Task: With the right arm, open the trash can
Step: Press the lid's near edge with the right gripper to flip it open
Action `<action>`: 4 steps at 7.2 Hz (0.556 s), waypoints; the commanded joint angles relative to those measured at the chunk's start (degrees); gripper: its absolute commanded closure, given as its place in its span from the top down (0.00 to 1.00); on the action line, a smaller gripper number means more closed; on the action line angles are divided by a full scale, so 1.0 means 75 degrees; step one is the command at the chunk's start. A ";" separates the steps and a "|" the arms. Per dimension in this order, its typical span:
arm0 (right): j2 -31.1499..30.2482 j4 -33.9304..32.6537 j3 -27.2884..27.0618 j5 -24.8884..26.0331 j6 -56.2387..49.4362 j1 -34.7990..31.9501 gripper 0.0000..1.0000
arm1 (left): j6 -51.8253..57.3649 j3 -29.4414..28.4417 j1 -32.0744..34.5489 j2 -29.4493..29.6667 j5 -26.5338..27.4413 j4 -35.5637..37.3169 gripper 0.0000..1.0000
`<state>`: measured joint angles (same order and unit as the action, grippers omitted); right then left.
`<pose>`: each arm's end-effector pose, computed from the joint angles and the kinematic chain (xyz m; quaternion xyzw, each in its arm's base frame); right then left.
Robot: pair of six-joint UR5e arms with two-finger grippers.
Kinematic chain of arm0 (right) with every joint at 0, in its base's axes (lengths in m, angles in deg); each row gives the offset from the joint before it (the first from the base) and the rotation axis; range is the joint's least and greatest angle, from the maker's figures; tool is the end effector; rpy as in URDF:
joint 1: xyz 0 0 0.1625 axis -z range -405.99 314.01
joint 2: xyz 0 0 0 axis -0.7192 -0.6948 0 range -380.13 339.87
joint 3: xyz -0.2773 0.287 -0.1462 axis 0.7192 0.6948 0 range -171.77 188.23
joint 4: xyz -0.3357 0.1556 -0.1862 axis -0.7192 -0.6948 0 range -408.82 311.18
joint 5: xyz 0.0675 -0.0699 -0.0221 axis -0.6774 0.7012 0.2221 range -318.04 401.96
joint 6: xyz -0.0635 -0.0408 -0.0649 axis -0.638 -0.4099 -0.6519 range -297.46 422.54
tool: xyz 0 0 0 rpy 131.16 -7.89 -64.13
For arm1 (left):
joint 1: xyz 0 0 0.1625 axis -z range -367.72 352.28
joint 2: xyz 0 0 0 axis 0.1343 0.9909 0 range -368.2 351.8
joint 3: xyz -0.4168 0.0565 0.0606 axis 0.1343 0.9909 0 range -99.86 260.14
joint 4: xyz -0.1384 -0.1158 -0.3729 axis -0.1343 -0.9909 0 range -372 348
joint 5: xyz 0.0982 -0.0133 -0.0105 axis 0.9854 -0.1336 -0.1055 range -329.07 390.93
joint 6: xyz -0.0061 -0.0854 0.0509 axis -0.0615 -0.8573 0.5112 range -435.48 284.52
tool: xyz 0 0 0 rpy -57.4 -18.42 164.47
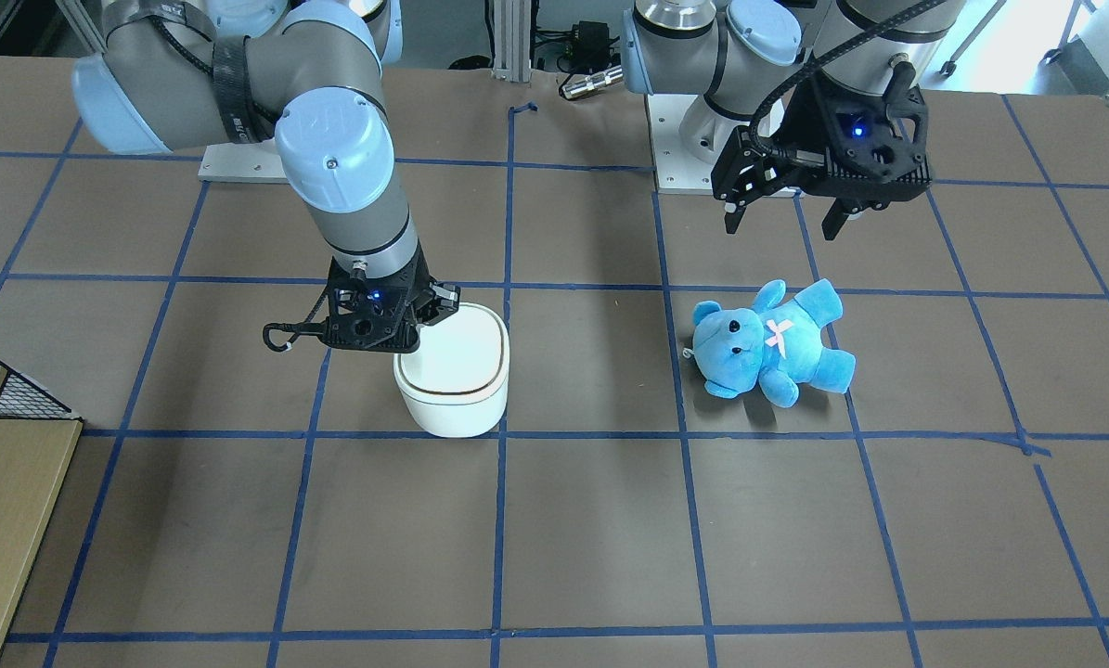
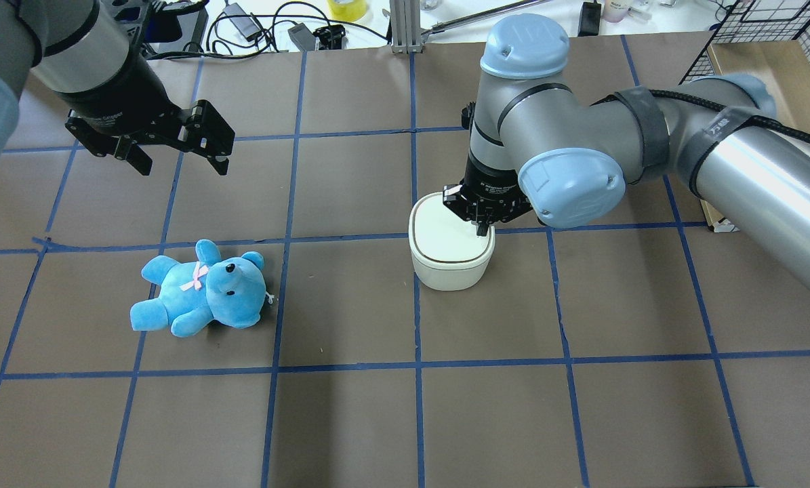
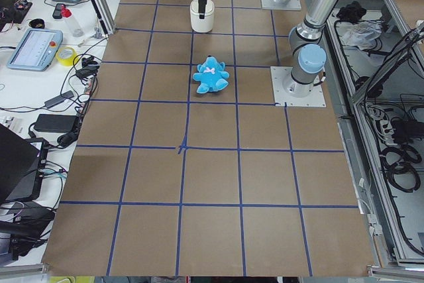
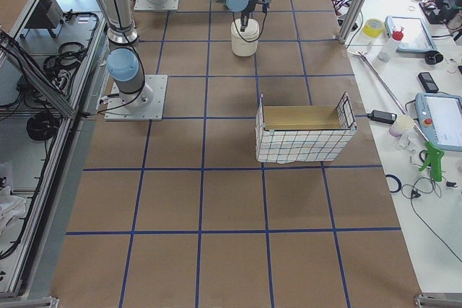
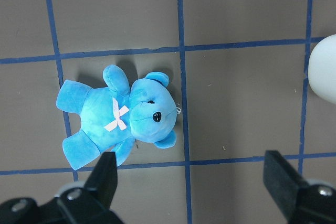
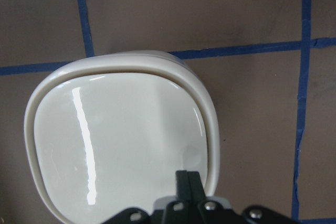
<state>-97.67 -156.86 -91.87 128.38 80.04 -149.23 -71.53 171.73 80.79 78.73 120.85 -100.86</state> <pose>0.2608 -0.4989 0.3202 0.0384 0.9980 0.0461 0.0197 -0.1211 -0.4768 0.5021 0.0215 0.9995 -0.0229 0.0003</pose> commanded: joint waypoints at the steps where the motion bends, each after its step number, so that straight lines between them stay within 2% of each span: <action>1: 0.0050 -0.0031 -0.0036 -0.0003 0.0010 0.0008 0.00 | 0.0000 0.0000 0.0000 0.0000 0.0000 0.0000 1.00; 4: 0.0096 -0.0008 -0.0060 -0.0015 0.0010 -0.0004 0.00 | 0.0000 0.0000 0.0000 0.0000 0.0000 0.0000 1.00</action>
<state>-97.12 -156.96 -92.23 128.33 80.11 -149.24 -71.52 171.73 80.79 78.73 120.84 -100.86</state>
